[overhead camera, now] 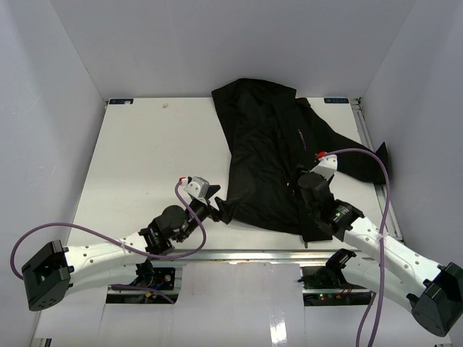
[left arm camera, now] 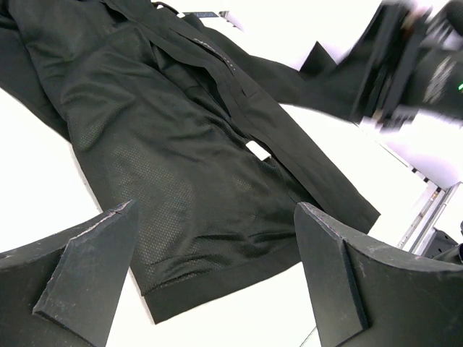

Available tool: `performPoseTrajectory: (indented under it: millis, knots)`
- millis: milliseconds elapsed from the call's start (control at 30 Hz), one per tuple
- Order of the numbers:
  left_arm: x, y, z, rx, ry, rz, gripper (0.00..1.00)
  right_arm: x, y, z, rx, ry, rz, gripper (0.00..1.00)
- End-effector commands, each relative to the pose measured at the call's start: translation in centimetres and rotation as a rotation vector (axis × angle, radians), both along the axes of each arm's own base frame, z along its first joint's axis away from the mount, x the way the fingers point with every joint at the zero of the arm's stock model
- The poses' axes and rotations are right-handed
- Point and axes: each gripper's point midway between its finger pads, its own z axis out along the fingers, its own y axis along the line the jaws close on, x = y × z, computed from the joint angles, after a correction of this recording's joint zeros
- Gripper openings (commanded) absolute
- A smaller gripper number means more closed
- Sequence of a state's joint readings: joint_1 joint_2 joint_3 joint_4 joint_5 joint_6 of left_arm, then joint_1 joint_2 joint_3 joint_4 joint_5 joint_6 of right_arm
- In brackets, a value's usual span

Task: Zip up the jacket

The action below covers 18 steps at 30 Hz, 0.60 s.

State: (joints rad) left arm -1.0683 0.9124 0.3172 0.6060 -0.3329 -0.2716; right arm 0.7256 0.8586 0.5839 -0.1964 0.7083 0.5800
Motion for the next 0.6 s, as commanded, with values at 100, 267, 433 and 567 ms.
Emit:
performPoseTrajectory:
  millis: [100,267,433,567]
  knots:
    - [0.2,0.7,0.9,-0.029,-0.02,0.032,0.98,-2.1,-1.5,-6.5,0.028,0.222,-0.008,0.65]
    - [0.0,0.6,1.0,-0.033,-0.021,0.018,0.98,-3.0,-1.8,-8.5,-0.004,0.275,0.016,0.64]
    - [0.1,0.5,0.9,-0.029,-0.023,0.02,0.98,-3.9,-1.8,-10.1,-0.026,0.327,0.035,0.57]
    - [0.3,0.3,0.7,-0.013,-0.019,0.022,0.98,-4.4,-2.0,-11.1,-0.045,0.363,0.041,0.58]
